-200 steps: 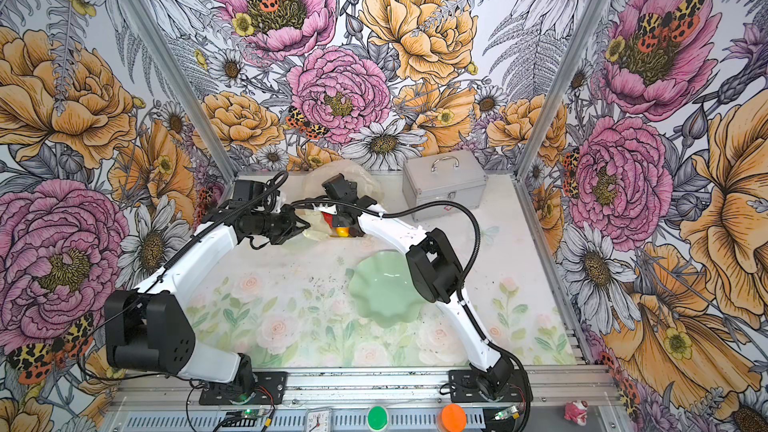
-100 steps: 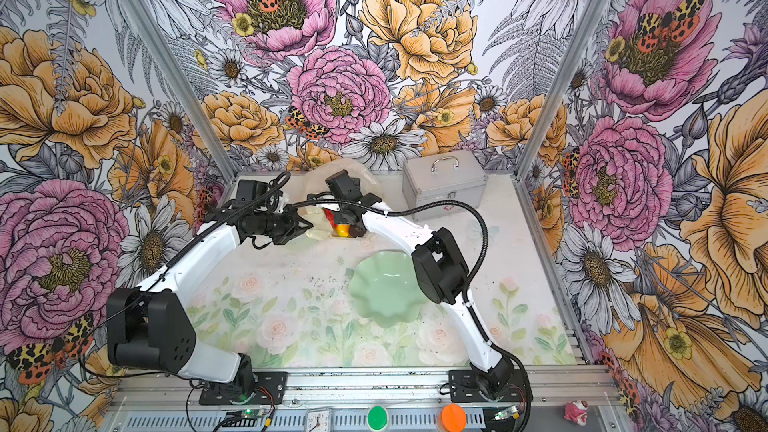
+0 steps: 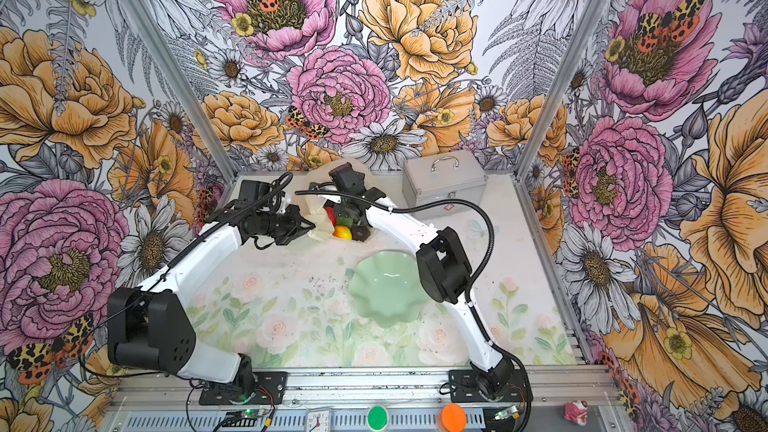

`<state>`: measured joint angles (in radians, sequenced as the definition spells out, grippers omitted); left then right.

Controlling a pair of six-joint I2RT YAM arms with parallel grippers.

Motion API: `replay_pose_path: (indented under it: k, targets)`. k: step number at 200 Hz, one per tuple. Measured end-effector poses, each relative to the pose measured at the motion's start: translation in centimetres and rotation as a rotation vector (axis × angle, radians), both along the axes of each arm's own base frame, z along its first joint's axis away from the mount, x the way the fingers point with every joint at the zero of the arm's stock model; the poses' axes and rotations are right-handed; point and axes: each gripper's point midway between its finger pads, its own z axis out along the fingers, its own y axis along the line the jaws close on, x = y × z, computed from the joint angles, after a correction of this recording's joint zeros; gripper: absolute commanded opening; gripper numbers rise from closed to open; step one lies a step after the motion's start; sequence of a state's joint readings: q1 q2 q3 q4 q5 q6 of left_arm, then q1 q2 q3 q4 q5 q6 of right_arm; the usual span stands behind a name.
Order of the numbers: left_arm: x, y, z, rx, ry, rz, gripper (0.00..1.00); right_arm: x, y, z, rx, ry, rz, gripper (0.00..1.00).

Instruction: Place the fruits into the plastic bag

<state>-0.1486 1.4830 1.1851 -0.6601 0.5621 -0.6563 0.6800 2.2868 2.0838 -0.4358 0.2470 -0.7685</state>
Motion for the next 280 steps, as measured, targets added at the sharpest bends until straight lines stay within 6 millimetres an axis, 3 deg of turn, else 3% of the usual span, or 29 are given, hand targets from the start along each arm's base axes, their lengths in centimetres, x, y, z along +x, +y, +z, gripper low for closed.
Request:
replay_pose_path:
  k: [26,42,55,75,93,104,115,127,137,160,179,200,239,265,280]
  targets:
    - [-0.1,-0.2,0.0,-0.001,0.003,-0.001,0.28,-0.8,-1.4,0.2,0.153,0.099,-0.057,1.00]
    - [-0.1,-0.4,0.0,0.001,0.001,-0.003,0.44,-2.6,-1.1,2.7,0.277,0.147,-0.046,1.00]
    - [-0.1,-0.4,-0.1,0.003,-0.002,-0.003,0.50,-4.5,-0.4,6.8,0.410,0.164,-0.010,1.00]
    - [-0.5,-0.2,0.0,0.008,-0.010,-0.005,0.50,-7.4,-0.1,15.1,0.638,0.159,0.058,1.00]
    - [-0.8,0.1,0.4,0.007,-0.023,0.001,0.50,-9.9,-1.2,21.9,0.823,0.139,0.090,1.00]
    - [-0.9,0.3,0.7,0.005,-0.031,0.006,0.50,-10.7,-2.7,24.4,0.906,0.134,0.062,1.00]
    - [-1.1,0.4,0.9,0.004,-0.039,0.009,0.51,-10.9,-4.5,25.3,0.956,0.142,0.002,1.00]
    - [-1.5,0.5,0.8,0.004,-0.043,0.009,0.52,-10.5,-6.4,24.5,0.975,0.171,-0.098,1.00]
    - [-1.9,0.5,0.5,0.005,-0.036,0.008,0.54,-10.1,-7.5,22.7,0.964,0.215,-0.179,0.99]
    - [-3.0,0.5,-0.9,0.018,-0.004,-0.001,0.58,-9.4,-9.2,15.3,0.865,0.349,-0.375,1.00]
    - [-3.7,0.1,-1.8,0.042,0.023,-0.012,0.59,-10.0,-9.1,8.9,0.753,0.455,-0.480,0.99]
    - [-4.3,-0.8,-2.9,0.083,0.046,-0.041,0.59,-10.4,-8.6,4.0,0.652,0.530,-0.542,0.99]
    - [-5.0,-2.1,-5.9,0.163,0.116,-0.079,0.54,-10.0,-8.4,-1.4,0.538,0.564,-0.615,0.98]
    - [-5.3,-2.5,-7.7,0.202,0.161,-0.092,0.39,-9.6,-9.0,-3.9,0.486,0.574,-0.661,0.93]
    - [-5.3,-2.6,-8.1,0.215,0.170,-0.097,0.28,-9.3,-9.5,-4.8,0.468,0.574,-0.682,0.81]
